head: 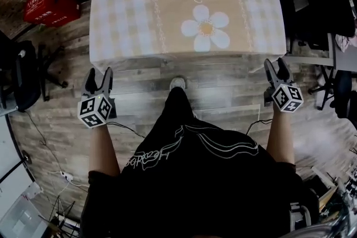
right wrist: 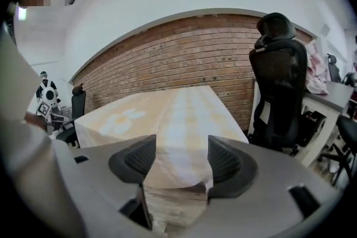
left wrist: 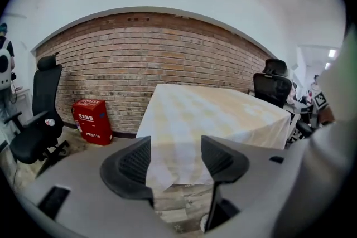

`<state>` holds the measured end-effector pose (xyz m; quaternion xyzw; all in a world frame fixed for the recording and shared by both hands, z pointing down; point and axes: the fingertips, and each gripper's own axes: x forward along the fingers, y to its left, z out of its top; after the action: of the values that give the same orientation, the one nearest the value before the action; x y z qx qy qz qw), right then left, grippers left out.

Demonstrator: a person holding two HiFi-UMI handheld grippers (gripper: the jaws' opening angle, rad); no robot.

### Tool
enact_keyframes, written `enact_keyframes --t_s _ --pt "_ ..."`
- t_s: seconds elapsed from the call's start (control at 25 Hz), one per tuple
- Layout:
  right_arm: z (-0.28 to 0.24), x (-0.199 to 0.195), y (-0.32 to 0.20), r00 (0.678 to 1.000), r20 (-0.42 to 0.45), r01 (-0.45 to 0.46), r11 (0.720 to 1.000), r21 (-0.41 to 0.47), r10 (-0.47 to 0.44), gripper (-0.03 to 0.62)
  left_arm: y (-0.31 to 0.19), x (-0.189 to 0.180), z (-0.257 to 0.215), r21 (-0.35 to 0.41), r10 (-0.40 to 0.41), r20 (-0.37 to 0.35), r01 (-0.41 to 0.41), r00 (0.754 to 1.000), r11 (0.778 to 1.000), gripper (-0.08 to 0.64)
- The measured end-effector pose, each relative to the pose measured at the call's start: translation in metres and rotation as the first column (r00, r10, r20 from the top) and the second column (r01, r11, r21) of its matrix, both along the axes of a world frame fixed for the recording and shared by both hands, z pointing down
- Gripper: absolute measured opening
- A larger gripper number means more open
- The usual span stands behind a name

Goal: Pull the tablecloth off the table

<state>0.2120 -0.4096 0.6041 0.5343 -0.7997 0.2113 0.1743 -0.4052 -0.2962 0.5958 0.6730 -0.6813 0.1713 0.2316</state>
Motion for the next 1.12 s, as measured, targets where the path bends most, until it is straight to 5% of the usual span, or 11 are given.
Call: enact_keyframes --t_s 0.36,0.56,0.88,1.12 --pt "0.068 0.066 0.007 0.985 -0.055 -0.168 0.982 -0.085 0.163 0.257 0.001 -0.033 0.059 -0.066 -0.103 0.024 0.105 0.994 0.992 0.28" --pt "0.091 0.081 -0.011 0.982 -0.1 -0.173 0.978 -0.113 0.162 0.259 0.002 -0.052 0.079 -0.09 -0.148 0.036 0.151 0.988 0.984 0.305" --pt "0.107 0.092 -0.035 0.983 -0.079 -0.176 0.975 -0.134 0.167 0.259 -0.019 -0.057 0.091 -0.101 -0.074 0.098 0.084 0.992 0.991 0.314" --pt "0.104 0.089 -0.049 0.981 -0.12 -0.164 0.981 -0.108 0.151 0.256 -0.03 -0.057 0.09 -0.093 -0.051 0.064 0.057 0.997 0.994 0.295"
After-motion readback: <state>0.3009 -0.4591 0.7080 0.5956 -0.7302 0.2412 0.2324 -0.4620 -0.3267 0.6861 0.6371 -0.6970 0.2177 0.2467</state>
